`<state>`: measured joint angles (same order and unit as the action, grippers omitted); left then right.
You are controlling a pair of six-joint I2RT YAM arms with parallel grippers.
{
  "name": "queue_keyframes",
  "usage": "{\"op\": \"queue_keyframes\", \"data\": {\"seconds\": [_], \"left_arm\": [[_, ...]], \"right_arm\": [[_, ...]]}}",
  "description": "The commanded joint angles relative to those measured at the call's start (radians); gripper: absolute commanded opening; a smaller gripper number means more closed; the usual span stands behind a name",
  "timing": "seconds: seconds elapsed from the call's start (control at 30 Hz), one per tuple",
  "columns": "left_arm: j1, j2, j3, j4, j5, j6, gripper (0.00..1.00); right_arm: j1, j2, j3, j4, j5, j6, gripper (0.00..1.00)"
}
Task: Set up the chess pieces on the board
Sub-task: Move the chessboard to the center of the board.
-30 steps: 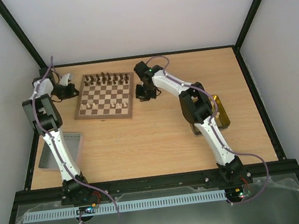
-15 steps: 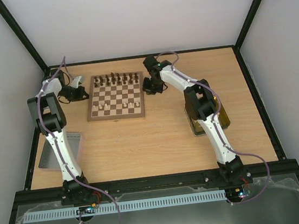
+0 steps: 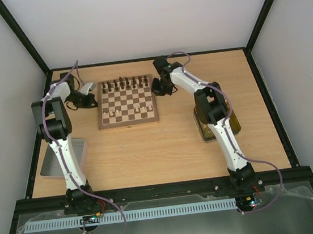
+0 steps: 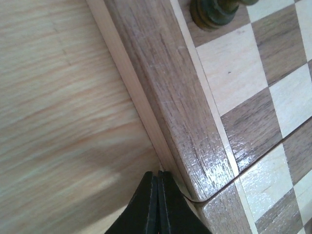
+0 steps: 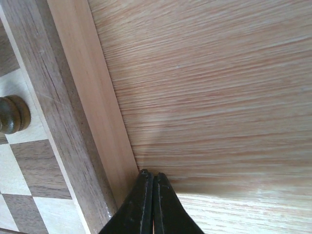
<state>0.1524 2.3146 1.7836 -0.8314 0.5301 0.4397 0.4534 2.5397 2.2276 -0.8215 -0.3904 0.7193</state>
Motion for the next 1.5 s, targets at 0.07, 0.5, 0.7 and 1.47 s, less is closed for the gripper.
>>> {"op": "queue_keyframes", "data": {"seconds": [0.07, 0.5, 0.7, 1.47], "left_arm": [[-0.089, -0.018, -0.121, -0.108, -0.01, 0.062, 0.03], [-0.145, -0.147, -0.323, -0.086, -0.044, 0.135, 0.02], [-0.162, -0.204, -0.423, -0.075, -0.046, 0.169, 0.02], [-0.343, -0.409, -0.763, -0.013, -0.124, 0.276, 0.02]], "right_arm": [[0.057, -0.07, -0.194, 0.014, -0.009, -0.005, 0.02], [0.091, -0.326, -0.61, 0.147, -0.003, 0.003, 0.02], [0.107, -0.427, -0.78, 0.193, 0.002, 0.02, 0.02], [0.137, -0.829, -1.288, 0.258, 0.036, 0.085, 0.02]]}}
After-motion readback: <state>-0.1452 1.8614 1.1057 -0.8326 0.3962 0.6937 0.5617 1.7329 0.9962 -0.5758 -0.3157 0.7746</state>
